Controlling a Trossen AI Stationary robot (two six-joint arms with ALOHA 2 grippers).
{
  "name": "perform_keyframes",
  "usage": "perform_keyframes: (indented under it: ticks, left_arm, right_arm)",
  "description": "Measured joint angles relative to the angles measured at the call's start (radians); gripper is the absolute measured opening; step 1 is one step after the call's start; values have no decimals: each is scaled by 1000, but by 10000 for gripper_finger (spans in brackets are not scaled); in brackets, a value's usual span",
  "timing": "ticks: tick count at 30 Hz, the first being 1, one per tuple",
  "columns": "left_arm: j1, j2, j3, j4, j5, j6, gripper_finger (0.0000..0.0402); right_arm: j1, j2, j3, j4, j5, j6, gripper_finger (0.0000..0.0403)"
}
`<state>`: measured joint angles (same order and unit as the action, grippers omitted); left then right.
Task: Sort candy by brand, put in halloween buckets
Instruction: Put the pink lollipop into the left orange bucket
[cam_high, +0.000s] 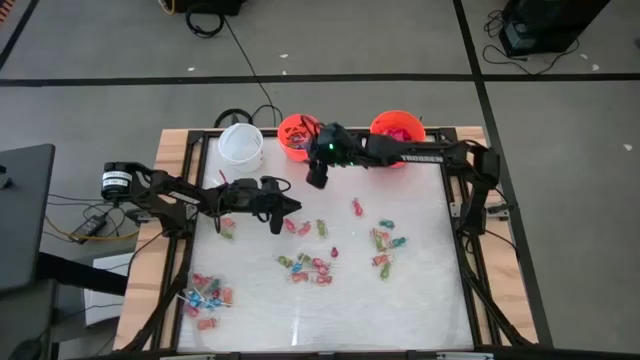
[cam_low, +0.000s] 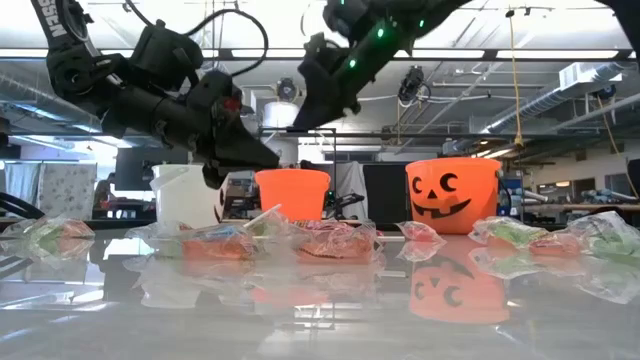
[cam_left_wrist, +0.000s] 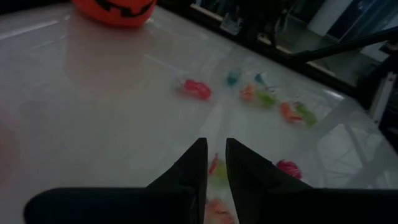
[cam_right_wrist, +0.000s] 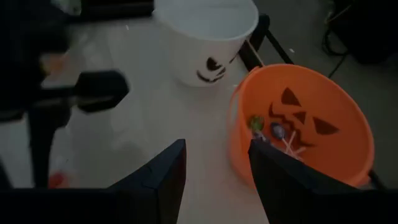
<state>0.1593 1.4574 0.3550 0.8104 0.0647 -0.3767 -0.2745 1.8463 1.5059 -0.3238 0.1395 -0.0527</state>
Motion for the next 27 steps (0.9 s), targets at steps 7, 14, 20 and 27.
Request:
perform_keyframes:
  ticks: [7,14,20,27]
  left_arm:
    - [-68,-92,0,-119,-80,-9,59]
    - [-164,-208,0,-279,-203,8,46]
    - [-217,-222,-1,-340,-225,6,45]
    - [-282,-222,0,-364,-266,-1,45]
  right_arm:
    - [139,-79,-52,-95,100,50,185]
    - [254,-175,-222,-50,122,209,185]
    - [370,-167,-325,28,88,296,185]
    - [457,-89,-337,56,-52,165,185]
